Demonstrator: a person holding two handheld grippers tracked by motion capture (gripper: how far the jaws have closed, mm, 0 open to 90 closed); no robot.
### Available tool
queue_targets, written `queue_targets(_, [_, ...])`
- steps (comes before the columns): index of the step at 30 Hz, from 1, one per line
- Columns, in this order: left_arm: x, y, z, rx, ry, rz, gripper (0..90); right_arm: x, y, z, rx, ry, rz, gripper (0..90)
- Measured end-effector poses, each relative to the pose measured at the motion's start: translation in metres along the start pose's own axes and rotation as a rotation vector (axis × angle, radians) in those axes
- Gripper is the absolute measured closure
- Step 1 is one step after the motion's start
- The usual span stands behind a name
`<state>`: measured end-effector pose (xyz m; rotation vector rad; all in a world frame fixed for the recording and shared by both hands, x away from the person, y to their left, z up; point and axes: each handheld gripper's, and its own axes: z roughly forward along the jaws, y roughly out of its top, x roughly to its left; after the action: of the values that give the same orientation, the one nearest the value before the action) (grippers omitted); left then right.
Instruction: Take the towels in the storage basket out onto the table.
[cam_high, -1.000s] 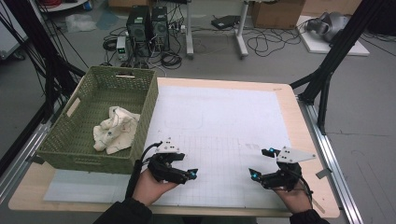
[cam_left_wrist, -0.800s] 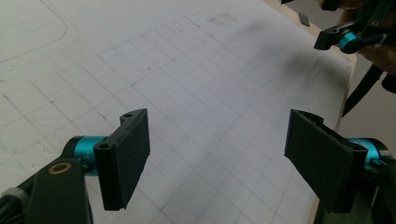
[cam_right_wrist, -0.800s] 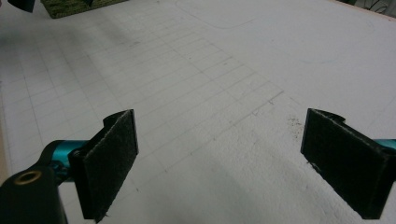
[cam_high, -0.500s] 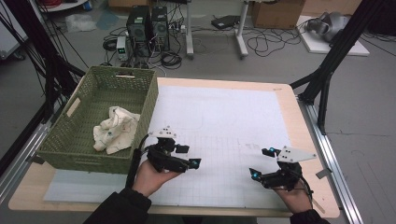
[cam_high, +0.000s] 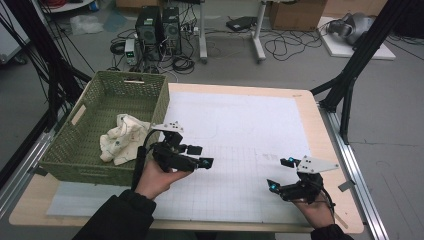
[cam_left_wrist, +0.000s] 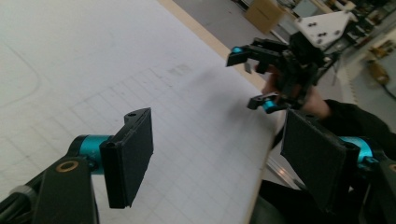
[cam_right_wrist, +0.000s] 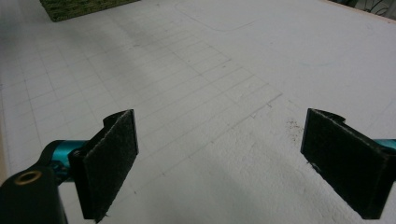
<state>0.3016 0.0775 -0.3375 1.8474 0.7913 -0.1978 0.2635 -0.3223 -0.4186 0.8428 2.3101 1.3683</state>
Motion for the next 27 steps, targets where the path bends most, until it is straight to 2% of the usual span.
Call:
queue_targets(1, [-0.001,0.003,0.000,0.009,0.006,0.000,25.4,0.000,0.000,0.000,0.000,0.000,0.003,10.2])
queue_targets(3, [-0.001,0.006,-0.001,0.015,-0.019,-0.008,25.5,-0.001,0.000,0.000,-0.005,-0.001,0.001,10.2])
queue_targets(6, [-0.001,0.012,-0.005,0.000,-0.049,-0.023,25.3,-0.001,0.000,0.000,-0.005,-0.005,-0.005,10.2])
queue_targets(10, [0.004,0.018,-0.009,0.000,-0.062,-0.036,25.3,-0.005,-0.001,0.000,-0.004,-0.011,0.004,10.2])
queue_targets(12, [0.006,0.021,-0.012,-0.003,-0.059,-0.051,25.3,-0.006,0.000,0.000,-0.005,-0.011,0.010,10.2])
queue_targets(22, [0.010,0.035,-0.030,-0.023,-0.058,-0.067,25.3,-0.006,0.000,0.001,-0.006,-0.012,0.005,10.2])
queue_targets(27, [0.017,0.040,-0.039,-0.031,-0.060,-0.092,24.8,-0.006,0.000,0.001,-0.009,-0.012,0.003,10.2])
